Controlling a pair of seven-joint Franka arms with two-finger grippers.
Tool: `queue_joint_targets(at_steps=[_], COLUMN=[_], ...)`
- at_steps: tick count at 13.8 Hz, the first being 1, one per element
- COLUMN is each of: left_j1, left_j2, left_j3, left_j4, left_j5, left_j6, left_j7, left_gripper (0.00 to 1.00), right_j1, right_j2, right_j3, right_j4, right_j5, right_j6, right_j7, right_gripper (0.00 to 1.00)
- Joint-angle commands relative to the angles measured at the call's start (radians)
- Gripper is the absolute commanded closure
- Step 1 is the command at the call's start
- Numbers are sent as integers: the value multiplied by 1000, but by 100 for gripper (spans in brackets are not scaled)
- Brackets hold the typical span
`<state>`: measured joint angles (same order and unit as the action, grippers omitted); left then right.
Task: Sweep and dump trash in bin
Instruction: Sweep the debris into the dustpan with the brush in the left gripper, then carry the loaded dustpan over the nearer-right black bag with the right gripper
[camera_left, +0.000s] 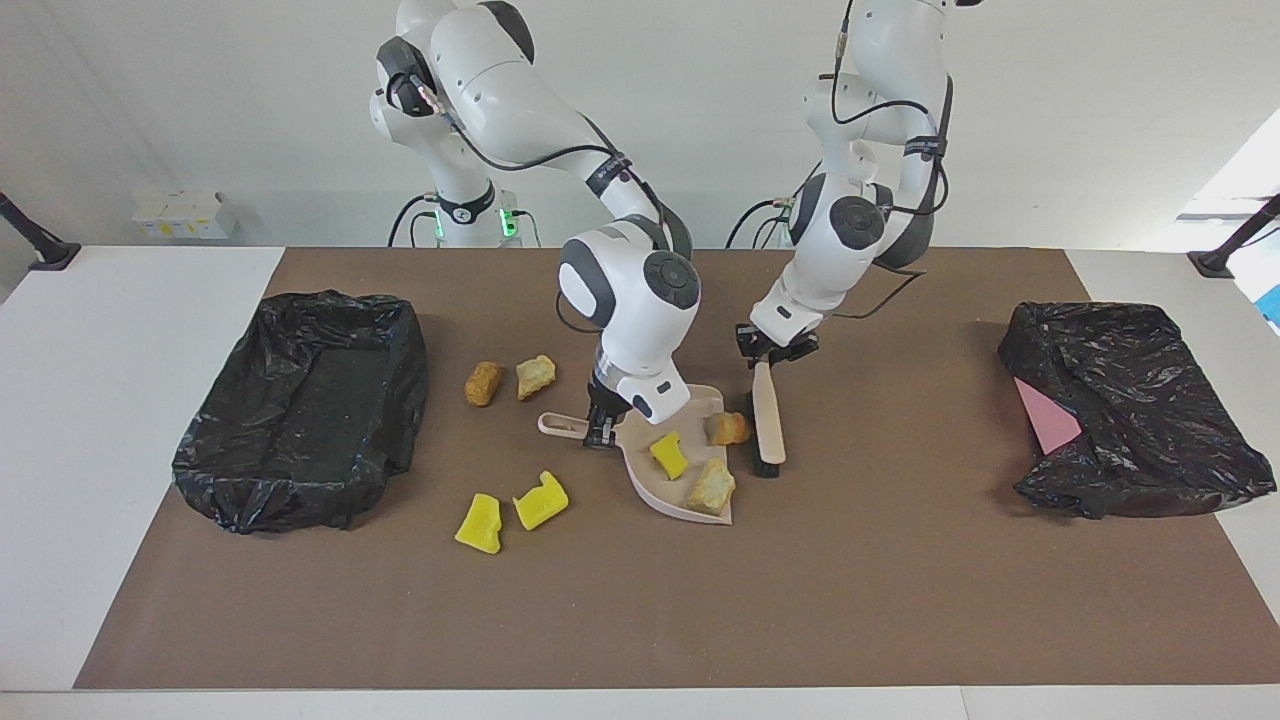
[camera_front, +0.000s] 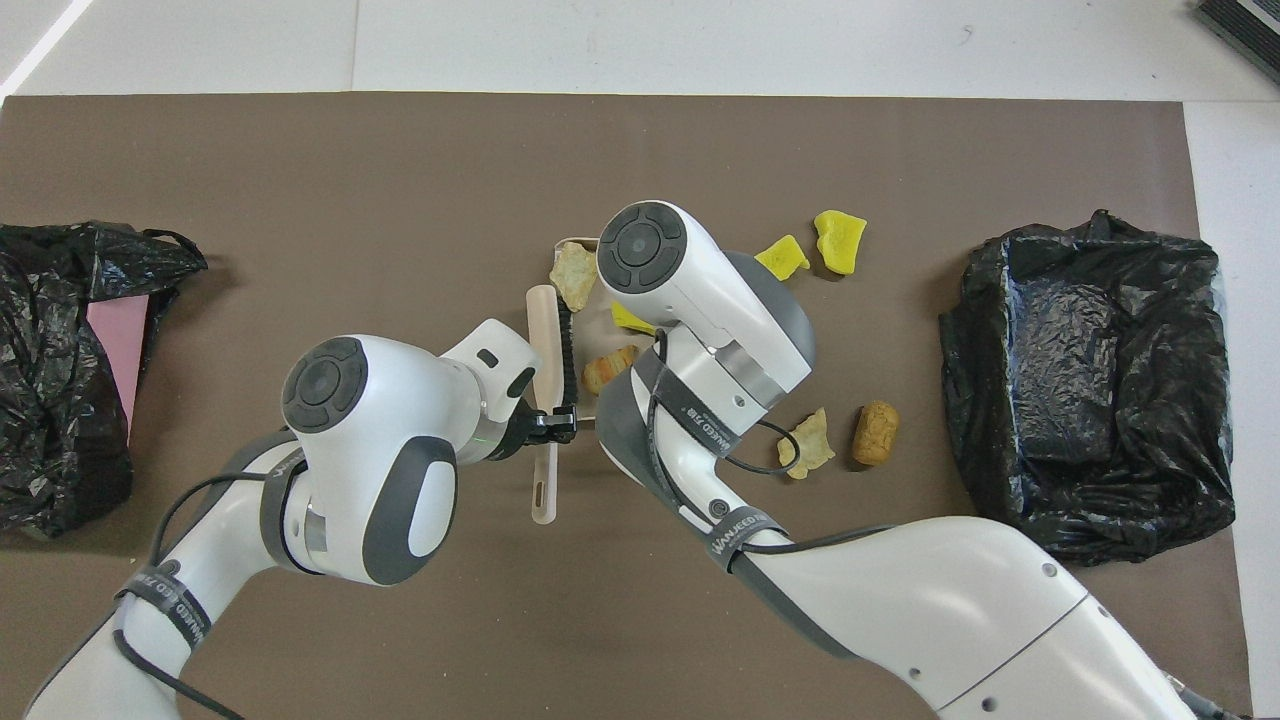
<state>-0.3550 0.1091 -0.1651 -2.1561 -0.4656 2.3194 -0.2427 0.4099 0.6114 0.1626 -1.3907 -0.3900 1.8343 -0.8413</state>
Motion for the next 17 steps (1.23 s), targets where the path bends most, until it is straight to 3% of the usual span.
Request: queue_joint_targets(at_steps=[1,4,8,11,17], left_j1=[33,34,33,11,2], left_j2=[-80,-143,-255,-308,-391], left_j3=[7,45,44,33,-222], left_j4=[1,-37,-186,-248,-294], left_j5=[-16,51,155,231,257], left_j6=[-113,-208,-206,-206,-207], left_j7=[-1,-12,-27,-123,-389], left_gripper=[100,100,100,100,100], right_j1=[-11,-19,-52,-132,-337], right_j2=[-25,-30,-85,-201,-435], right_j3=[11,11,11,12,11], right_j4=[-39,-39,-47,-151,-326], right_j5=[-18,-9,-1,20,89], right_j6=[14,36,16,31,72], right_j7=[-24,-18,-35,-103,-367], right_gripper=[100,100,100,100,100])
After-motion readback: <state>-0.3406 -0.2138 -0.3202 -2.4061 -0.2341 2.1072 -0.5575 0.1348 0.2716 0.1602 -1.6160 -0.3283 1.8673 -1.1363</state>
